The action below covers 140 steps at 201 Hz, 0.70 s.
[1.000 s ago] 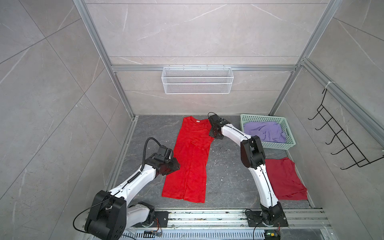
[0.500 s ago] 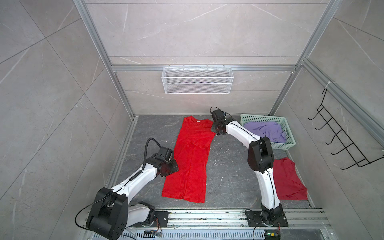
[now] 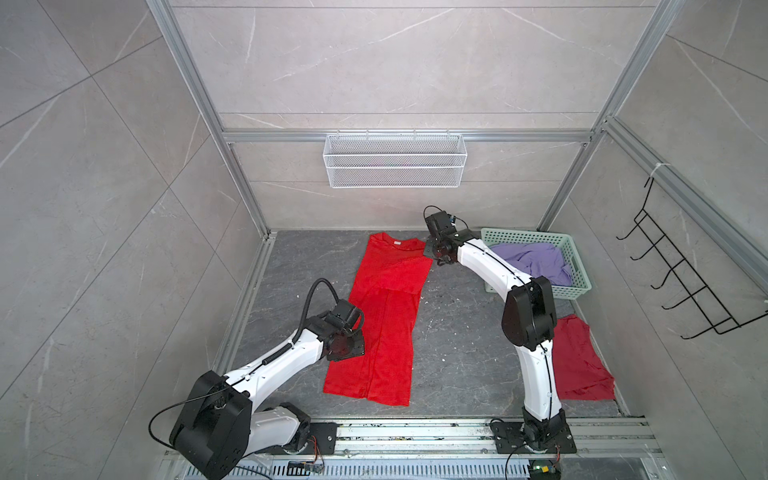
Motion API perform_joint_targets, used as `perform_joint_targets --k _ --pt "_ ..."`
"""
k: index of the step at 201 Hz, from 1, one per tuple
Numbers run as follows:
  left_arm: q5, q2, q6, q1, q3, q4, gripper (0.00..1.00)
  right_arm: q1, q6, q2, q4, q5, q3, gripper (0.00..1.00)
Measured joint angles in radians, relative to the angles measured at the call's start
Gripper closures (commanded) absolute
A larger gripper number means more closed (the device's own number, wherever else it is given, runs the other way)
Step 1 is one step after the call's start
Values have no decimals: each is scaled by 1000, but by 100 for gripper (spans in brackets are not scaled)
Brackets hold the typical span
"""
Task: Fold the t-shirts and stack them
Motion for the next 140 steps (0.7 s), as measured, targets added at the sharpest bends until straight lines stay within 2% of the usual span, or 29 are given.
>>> perform_joint_targets --k 34,72,113,140 --pt "-19 6 0 -16 0 0 52 1 -3 -60 -7 17 0 100" --pt "-20 19 0 -24 0 1 52 1 -3 -60 -44 30 13 100" --pt "-16 41 0 -36 0 3 52 0 -3 89 -181 40 260 100" --pt "-14 45 0 -39 0 5 52 1 -2 164 -256 24 359 100"
